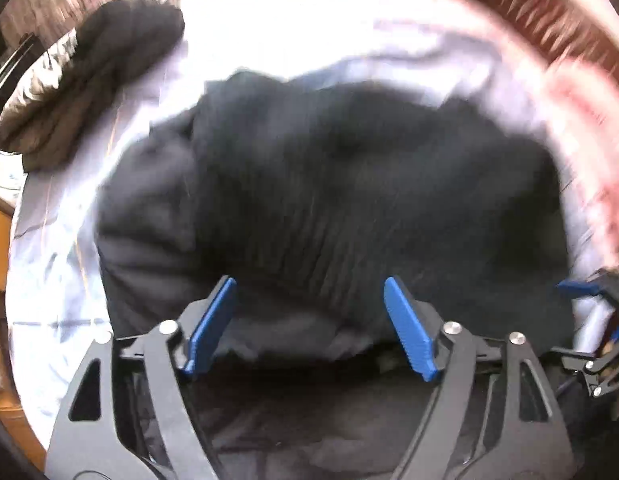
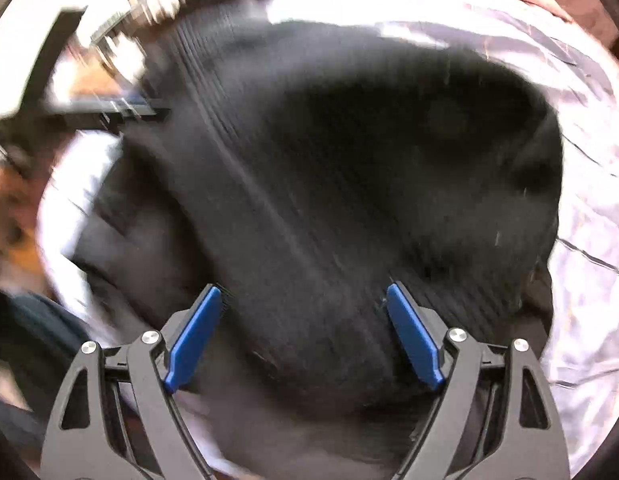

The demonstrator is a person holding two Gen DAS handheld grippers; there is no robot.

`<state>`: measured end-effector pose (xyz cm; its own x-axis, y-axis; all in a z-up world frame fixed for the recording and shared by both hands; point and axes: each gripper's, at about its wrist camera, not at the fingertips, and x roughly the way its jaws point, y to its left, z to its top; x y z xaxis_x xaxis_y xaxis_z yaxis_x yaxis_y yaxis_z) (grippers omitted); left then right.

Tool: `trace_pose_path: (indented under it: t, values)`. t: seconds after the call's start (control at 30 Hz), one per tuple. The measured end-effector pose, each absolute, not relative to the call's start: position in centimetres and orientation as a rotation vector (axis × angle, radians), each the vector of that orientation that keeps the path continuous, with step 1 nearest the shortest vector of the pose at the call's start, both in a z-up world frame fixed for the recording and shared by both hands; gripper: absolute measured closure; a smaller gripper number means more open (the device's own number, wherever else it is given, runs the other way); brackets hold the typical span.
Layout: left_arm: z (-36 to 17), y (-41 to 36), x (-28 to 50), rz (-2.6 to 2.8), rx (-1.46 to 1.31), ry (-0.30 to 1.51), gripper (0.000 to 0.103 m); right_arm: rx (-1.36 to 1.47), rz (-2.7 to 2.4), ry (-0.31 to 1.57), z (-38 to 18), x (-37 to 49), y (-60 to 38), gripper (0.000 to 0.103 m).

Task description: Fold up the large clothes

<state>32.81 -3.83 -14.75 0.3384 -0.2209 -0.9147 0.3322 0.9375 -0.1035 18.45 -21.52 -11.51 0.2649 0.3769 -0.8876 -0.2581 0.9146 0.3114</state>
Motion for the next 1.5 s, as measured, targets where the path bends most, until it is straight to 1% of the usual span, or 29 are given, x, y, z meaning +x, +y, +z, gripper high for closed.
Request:
trace_pose_path:
  t: [0.1,0.17,0.23,0.3,0.43,0.53,0.63,0.7,0.77,0.8,0.83,0.87,0.9,0.93,0.97,1.0,1.07,1.1,1.2,1.27,1.3,1.33,1.37,1.4,1.43,1.47,1.5]
  values:
    - [-11.7,-2.3,35.7,-0.362,0.030,1.118,0.011,0.329,0.459,1.147,-7.2,22.7,-25.3,0.017]
    - [-11.5,-1.5,39.3,-0.354,0.002,1.151,0.011,0.459,0.407,1.152,-7.0,26.8,-28.4,0.014]
    - [-12.0,-1.2,43.0,-0.311,-0.016,1.186,0.011,0.583,0.321,1.189,-7.8,31.6,-31.4,0.014]
    - [-13.6,-1.1,47.2,-0.283,-0.057,1.266,0.009,0.663,0.241,1.283,-9.7,36.4,-33.1,0.014]
    - [-18.6,-2.0,53.6,-0.229,-0.072,1.443,0.008,0.669,0.155,1.341,-12.8,42.5,-33.0,0.014]
    - [-22.6,-3.3,55.5,-0.220,-0.062,1.541,0.008,0.703,0.112,1.438,-16.3,45.7,-32.4,0.014]
    - [-25.0,-3.8,56.6,-0.228,-0.095,1.570,0.002,0.619,0.064,1.539,-19.6,48.0,-31.1,0.014]
    - [-26.8,-4.2,56.8,-0.231,-0.115,1.598,0.002,0.548,0.049,1.598,-21.5,48.7,-30.4,0.013]
    - [-28.2,-4.5,57.0,-0.222,-0.098,1.616,0.002,0.530,0.043,1.617,-22.4,48.7,-30.1,0.009]
    - [-28.5,-4.6,57.0,-0.213,-0.087,1.611,0.002,0.531,0.042,1.620,-22.7,48.9,-30.0,0.009]
    - [-28.7,-4.6,57.0,-0.204,-0.082,1.601,0.002,0.525,0.031,1.619,-22.9,49.0,-29.8,0.013]
    - [-28.7,-4.7,56.8,-0.196,-0.069,1.582,0.005,0.513,0.020,1.606,-22.9,49.0,-29.7,0.042]
    - [-28.8,-4.8,56.7,-0.188,-0.055,1.573,0.017,0.455,-0.007,1.609,-22.9,48.9,-29.5,0.058]
    - [-28.8,-4.8,56.5,-0.175,-0.040,1.563,0.023,0.423,-0.031,1.611,-23.0,48.9,-29.6,0.066]
    - [-28.6,-4.8,56.3,-0.171,-0.036,1.555,0.035,0.444,-0.034,1.594,-22.9,48.7,-30.1,0.076]
    - [-28.2,-4.6,56.3,-0.168,-0.048,1.543,0.051,0.468,-0.027,1.577,-22.6,48.4,-30.5,0.079]
    - [-26.9,-3.6,56.3,-0.188,-0.146,1.518,0.067,0.502,-0.022,1.543,-21.7,47.8,-31.0,0.088]
    - [-26.5,-3.2,56.3,-0.195,-0.176,1.508,0.073,0.533,-0.021,1.509,-20.8,47.4,-31.4,0.090]
    - [-24.3,-2.6,55.8,-0.234,-0.194,1.449,0.079,0.578,-0.009,1.397,-18.1,47.0,-31.5,0.097]
    - [-22.5,-1.7,55.4,-0.253,-0.233,1.401,0.080,0.572,0.055,1.250,-14.1,46.5,-31.6,0.103]
    - [-21.6,-1.2,55.6,-0.265,-0.282,1.375,0.080,0.570,0.092,1.181,-12.5,46.4,-31.7,0.103]
    - [-20.6,-0.3,55.5,-0.289,-0.336,1.348,0.080,0.555,0.143,1.044,-9.4,46.0,-31.7,0.103]
    - [-20.2,-0.4,55.6,-0.300,-0.335,1.346,0.080,0.535,0.141,0.972,-7.0,45.7,-32.0,0.103]
    - [-20.1,-0.7,55.3,-0.302,-0.312,1.351,0.080,0.557,0.135,0.961,-5.2,45.7,-32.1,0.103]
    - [-20.1,-1.0,54.8,-0.298,-0.274,1.359,0.080,0.580,0.151,0.977,-4.7,45.8,-32.2,0.103]
    - [-20.2,-1.6,54.6,-0.295,-0.260,1.361,0.078,0.576,0.170,1.018,-4.3,46.0,-32.0,0.093]
    - [-20.3,-1.5,54.4,-0.296,-0.257,1.362,0.077,0.517,0.149,1.093,-4.5,46.3,-31.4,0.080]
